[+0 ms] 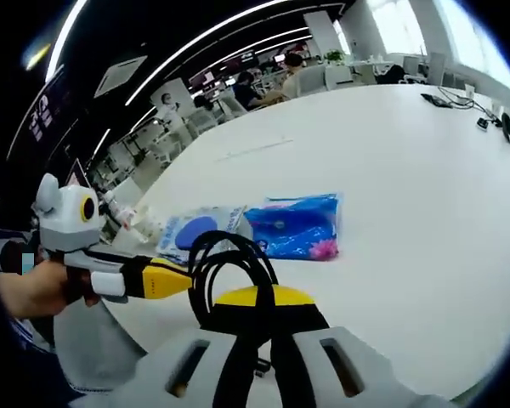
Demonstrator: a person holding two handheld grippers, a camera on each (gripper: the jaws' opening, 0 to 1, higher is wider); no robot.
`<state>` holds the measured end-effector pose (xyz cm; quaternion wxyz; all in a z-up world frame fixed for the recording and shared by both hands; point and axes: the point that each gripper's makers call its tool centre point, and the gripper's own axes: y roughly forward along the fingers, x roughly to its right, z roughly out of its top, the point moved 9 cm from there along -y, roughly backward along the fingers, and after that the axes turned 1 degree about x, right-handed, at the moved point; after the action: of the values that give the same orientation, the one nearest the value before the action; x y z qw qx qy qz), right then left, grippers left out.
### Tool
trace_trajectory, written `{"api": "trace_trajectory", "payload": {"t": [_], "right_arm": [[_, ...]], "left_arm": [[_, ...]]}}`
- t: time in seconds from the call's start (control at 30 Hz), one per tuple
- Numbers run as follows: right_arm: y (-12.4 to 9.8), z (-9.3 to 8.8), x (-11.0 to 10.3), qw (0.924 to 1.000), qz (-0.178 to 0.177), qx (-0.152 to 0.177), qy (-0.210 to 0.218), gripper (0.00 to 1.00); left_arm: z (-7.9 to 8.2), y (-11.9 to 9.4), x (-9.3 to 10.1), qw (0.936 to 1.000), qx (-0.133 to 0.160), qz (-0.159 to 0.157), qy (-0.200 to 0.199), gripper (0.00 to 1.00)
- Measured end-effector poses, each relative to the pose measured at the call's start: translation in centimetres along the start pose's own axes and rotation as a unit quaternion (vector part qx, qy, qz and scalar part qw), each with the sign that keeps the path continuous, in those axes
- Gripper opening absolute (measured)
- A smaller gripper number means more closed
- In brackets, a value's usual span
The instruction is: Arrange the tabletop items into an orderly group along one side of the table until the central work area is clear of visible clutter.
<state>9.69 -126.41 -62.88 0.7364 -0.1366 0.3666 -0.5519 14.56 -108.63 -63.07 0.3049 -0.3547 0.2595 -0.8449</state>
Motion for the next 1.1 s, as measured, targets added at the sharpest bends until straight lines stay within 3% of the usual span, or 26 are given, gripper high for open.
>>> {"api": "trace_trajectory", "payload": {"t": [0.33, 0.6, 0.7, 1.1], "right_arm": [[0.6, -0.7, 2.7, 0.9995, -0.001, -0.030, 0.001, 0.00], [1.7, -1.3, 3.7, 0.9984, 0.001, -0.054, -0.020, 0.00], [2.0, -1.5, 3.7, 0.9981, 0.005, -0.054, -0.028, 0.00], [3.5, -2.1, 4.3, 0.9975, 0.009, -0.062, -0.033, 0.00]], "left_arm": [[-0.5, 2.6, 0.9, 0.9990, -0.040, 0.008, 0.019, 0.03], [-1.3, 3.9, 0.7, 0.9974, -0.063, 0.018, 0.030, 0.03], [-1.5, 4.1, 0.6, 0.9959, -0.071, 0.021, 0.052, 0.03], [-1.8, 4.9, -0.3, 0.9942, -0.090, 0.029, 0.052, 0.03]]}}
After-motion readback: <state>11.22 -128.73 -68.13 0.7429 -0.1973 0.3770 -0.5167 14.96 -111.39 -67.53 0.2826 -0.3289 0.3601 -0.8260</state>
